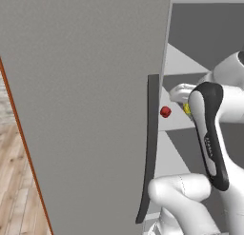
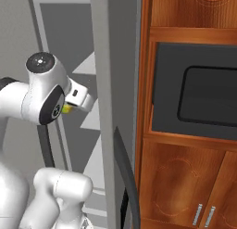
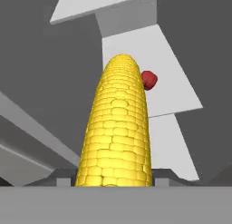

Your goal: Take the bell pepper and corn out of the freezer and place them in the tupperware container on the counter. Then put the tupperware containing the vegetables back in the freezer.

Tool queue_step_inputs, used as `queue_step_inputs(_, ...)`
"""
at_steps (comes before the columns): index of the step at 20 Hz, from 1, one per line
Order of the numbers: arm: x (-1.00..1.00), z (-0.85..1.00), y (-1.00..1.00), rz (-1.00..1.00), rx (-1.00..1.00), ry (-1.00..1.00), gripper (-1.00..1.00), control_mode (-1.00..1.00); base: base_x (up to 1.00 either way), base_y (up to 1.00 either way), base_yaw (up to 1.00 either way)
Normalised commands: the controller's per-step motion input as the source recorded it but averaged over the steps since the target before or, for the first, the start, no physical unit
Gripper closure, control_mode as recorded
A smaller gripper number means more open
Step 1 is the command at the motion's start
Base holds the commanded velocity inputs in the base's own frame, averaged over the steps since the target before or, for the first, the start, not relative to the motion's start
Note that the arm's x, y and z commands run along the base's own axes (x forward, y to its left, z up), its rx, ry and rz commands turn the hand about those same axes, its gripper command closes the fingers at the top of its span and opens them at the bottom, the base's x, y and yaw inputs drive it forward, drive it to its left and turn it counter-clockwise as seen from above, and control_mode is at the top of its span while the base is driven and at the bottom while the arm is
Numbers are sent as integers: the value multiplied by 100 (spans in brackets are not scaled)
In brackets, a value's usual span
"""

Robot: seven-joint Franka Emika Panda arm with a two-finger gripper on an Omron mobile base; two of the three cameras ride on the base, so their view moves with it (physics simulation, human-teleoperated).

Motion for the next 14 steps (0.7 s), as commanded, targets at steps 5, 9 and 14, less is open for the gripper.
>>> queue_step_inputs(5,-18,-14,6,0,-4,0,100,100,-8,4,0)
queue_step_inputs(9,0,0,0,0,0,0,100,100,-94,25,0)
queue_step_inputs(14,0,0,0,0,0,0,100,100,-74,74,-21)
